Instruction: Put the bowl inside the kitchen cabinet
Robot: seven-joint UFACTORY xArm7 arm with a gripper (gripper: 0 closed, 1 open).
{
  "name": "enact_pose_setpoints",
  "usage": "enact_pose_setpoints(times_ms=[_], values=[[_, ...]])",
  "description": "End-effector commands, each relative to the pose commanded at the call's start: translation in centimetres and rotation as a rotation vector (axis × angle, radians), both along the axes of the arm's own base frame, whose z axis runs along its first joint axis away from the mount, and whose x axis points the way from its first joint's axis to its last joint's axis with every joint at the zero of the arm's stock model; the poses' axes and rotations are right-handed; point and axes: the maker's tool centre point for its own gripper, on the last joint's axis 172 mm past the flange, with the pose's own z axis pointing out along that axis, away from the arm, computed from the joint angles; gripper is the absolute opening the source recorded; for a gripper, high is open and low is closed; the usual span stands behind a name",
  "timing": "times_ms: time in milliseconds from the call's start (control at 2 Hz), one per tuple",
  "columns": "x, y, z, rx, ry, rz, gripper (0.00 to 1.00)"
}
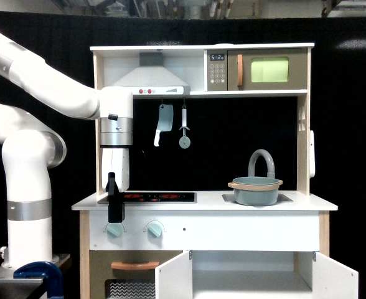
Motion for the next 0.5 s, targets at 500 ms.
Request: enact_pose_setpoints(times_ms=[500], values=[[0.0,-0.2,0.8,0.009,-0.035,0.0,1.0]])
